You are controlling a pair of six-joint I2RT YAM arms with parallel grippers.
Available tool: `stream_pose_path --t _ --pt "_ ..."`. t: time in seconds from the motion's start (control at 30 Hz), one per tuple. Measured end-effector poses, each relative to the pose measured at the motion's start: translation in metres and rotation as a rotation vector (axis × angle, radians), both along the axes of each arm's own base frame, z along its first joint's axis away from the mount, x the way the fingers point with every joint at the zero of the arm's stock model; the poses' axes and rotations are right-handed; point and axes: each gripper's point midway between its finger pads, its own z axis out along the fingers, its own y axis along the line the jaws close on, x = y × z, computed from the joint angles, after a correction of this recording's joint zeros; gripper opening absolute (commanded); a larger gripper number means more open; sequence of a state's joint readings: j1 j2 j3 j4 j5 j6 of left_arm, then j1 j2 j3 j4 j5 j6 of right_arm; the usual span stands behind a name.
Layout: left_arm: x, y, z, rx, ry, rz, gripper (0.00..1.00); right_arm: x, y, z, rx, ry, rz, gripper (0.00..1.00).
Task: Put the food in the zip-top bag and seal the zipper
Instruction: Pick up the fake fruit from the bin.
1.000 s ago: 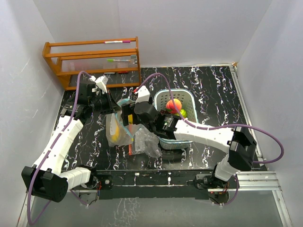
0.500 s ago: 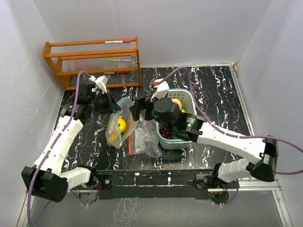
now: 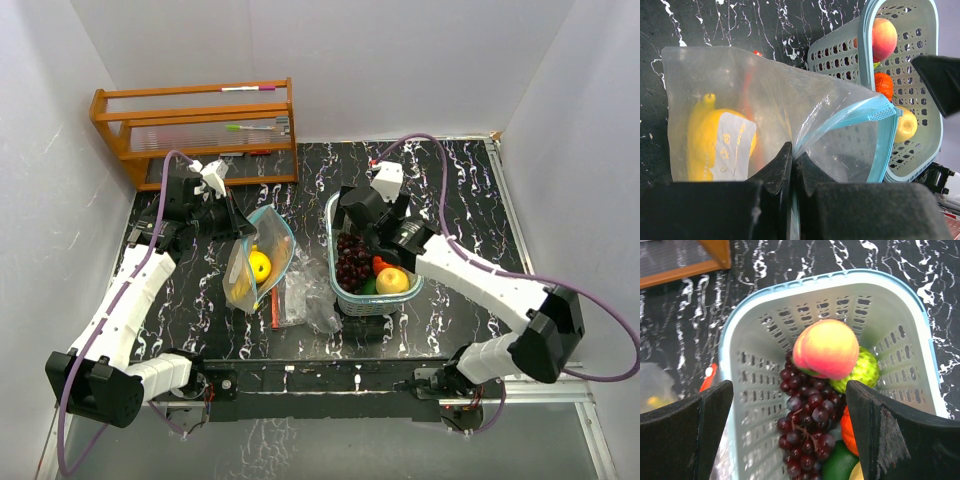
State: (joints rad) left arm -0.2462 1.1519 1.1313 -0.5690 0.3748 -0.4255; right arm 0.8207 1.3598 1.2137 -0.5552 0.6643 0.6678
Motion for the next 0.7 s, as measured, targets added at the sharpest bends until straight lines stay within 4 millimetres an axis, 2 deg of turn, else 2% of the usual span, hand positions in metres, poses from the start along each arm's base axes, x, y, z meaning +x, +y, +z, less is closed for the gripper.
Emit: stream_pose_path --t 0.23,0.4,0.7 --pt "0.000 0.000 0.000 0.000 0.000 0.000 0.00 0.024 -0.023 -0.047 -0.079 0.093 -0.103 0.98" --pt "0.000 0.000 0.000 -0.002 -0.002 -0.001 0.00 0.025 -0.037 -0.080 -0.122 0.157 -0.143 0.98" --pt "0.001 -0.001 0.000 -0.003 -0.004 -0.005 0.00 0.039 -0.037 -0.096 -0.127 0.142 -0.137 0.98"
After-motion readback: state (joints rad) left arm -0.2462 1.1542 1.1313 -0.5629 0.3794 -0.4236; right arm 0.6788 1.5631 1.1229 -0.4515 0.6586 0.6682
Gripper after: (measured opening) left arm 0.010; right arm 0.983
